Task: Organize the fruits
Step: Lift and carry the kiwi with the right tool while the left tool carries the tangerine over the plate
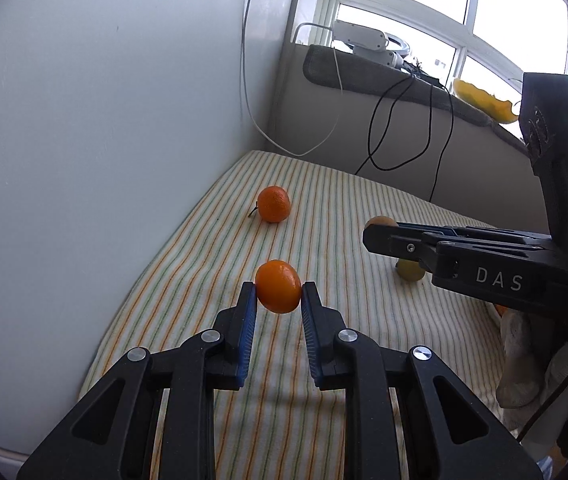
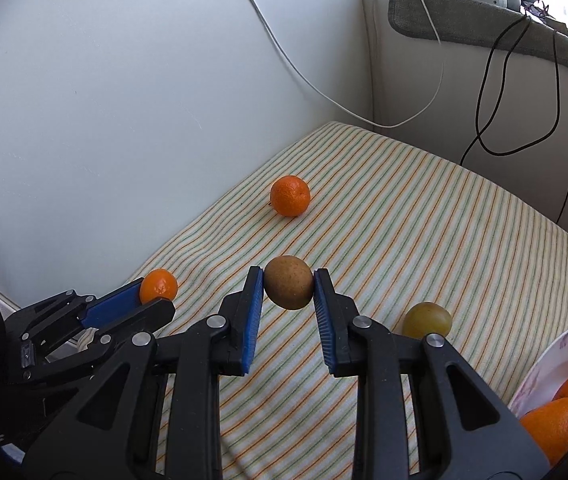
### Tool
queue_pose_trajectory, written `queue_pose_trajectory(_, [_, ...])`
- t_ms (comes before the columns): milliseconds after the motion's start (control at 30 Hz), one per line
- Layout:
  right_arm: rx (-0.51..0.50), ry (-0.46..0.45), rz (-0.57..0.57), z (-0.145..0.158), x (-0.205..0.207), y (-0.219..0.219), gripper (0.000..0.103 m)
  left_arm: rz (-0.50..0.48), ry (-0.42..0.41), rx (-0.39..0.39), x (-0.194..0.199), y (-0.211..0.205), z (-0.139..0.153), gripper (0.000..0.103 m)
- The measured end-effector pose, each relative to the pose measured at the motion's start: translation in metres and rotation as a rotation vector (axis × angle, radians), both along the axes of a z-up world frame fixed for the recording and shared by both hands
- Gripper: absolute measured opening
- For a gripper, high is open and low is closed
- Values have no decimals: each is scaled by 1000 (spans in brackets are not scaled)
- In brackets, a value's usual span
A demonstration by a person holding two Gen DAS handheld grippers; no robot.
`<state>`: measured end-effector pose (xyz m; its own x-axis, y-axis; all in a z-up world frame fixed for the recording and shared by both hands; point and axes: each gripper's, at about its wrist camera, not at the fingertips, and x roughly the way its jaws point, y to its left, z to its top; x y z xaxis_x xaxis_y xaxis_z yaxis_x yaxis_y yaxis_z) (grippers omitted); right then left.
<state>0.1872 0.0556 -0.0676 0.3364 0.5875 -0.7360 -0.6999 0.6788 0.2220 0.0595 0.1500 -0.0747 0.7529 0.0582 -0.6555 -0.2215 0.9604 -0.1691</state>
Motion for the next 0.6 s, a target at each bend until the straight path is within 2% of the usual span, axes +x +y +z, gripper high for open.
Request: queue_pose_trajectory(600, [84,-73,-76,56,-35,-96,26,-157,-83,0,1,-69,37,21])
